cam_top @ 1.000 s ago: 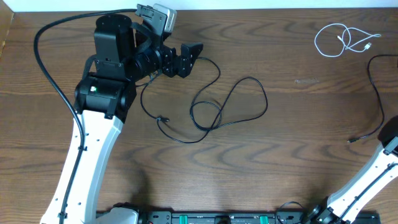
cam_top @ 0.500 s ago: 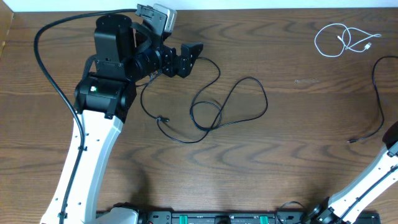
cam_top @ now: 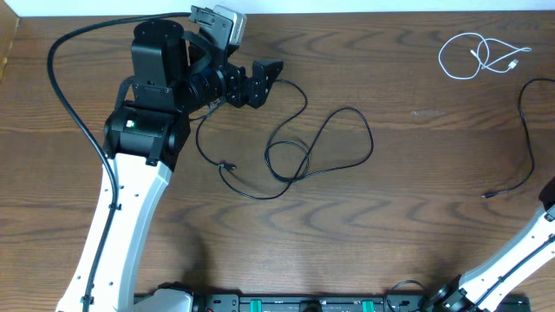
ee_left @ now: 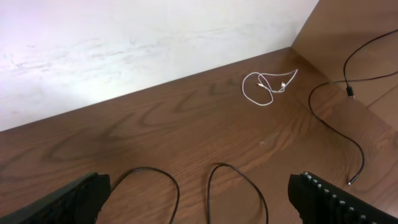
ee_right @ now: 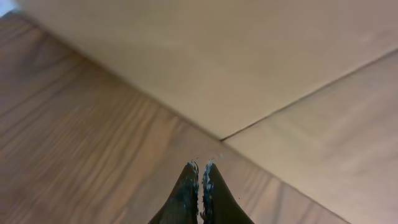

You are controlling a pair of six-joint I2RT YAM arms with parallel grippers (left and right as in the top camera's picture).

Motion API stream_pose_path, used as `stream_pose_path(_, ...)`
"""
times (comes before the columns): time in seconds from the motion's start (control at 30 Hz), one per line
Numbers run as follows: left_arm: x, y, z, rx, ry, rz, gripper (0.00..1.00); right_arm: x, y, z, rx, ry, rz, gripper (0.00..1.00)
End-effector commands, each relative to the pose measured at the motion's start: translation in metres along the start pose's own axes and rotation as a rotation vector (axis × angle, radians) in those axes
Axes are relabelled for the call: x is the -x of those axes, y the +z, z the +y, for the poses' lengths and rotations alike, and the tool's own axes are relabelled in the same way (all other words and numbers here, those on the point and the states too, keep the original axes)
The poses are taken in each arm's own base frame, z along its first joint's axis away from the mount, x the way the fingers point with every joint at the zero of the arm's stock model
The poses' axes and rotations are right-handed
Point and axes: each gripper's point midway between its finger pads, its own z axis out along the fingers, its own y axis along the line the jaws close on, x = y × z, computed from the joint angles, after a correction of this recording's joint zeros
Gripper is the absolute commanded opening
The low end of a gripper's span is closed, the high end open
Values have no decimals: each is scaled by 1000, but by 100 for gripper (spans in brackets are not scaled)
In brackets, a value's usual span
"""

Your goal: Untangle cables

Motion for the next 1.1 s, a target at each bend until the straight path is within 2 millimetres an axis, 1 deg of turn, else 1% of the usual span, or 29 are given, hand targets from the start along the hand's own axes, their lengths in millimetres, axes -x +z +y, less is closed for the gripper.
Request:
stream_pose_path(0.0, 13, -4, -5, -10, 7, -28, 96, -15, 6, 22, 121, -20, 56, 1)
stream_pose_path(0.07, 13, -4, -7, -24, 8, -27, 96, -22, 5, 28, 166, -20, 86, 1)
stream_pose_path(0.13, 13, -4, -8, -27, 8, -27, 96, -26, 5, 29, 181, -6, 106, 1)
stream_pose_path(0.3, 13, -4, -8, -27, 8, -27, 96, -30, 4, 31, 199, -7, 124, 1)
stream_pose_path(0.47, 13, -4, -8, -27, 8, -27, 96, -40, 0, 40, 252, -15, 166, 1)
stream_pose_path(0.57, 13, -5, -8, -28, 8, -28, 96, -44, 0, 40, 251, -8, 181, 1)
stream_pose_path(0.6, 13, -5, -8, -28, 8, -28, 96, -44, 0, 40, 250, -5, 182, 9)
stream_pose_path(0.63, 13, -5, -8, -28, 8, -28, 96, -43, 0, 38, 244, 8, 183, 31)
stream_pose_path(0.67, 13, -5, -9, -28, 9, -29, 96, -43, 0, 36, 238, 19, 183, 42)
stream_pose_path(0.73, 14, -6, -9, -28, 10, -30, 96, -42, 1, 34, 237, 21, 179, 43)
stream_pose_path(0.77, 14, -6, -9, -28, 10, -31, 96, -41, 1, 33, 235, 23, 177, 48)
stream_pose_path(0.8, 14, -6, -9, -28, 10, -32, 96, -41, 1, 33, 236, 23, 176, 57)
stream_pose_path(0.83, 14, -7, -9, -28, 10, -32, 96, -40, 0, 32, 235, 24, 174, 63)
stream_pose_path(0.87, 14, -7, -9, -28, 11, -32, 96, -40, -1, 32, 236, 24, 174, 68)
stream_pose_path(1.0, 14, -7, -9, -28, 10, -32, 96, -33, -13, 31, 241, 26, 155, 71)
stream_pose_path(1.07, 14, -7, -9, -28, 7, -32, 96, -26, -24, 32, 252, 26, 134, 72)
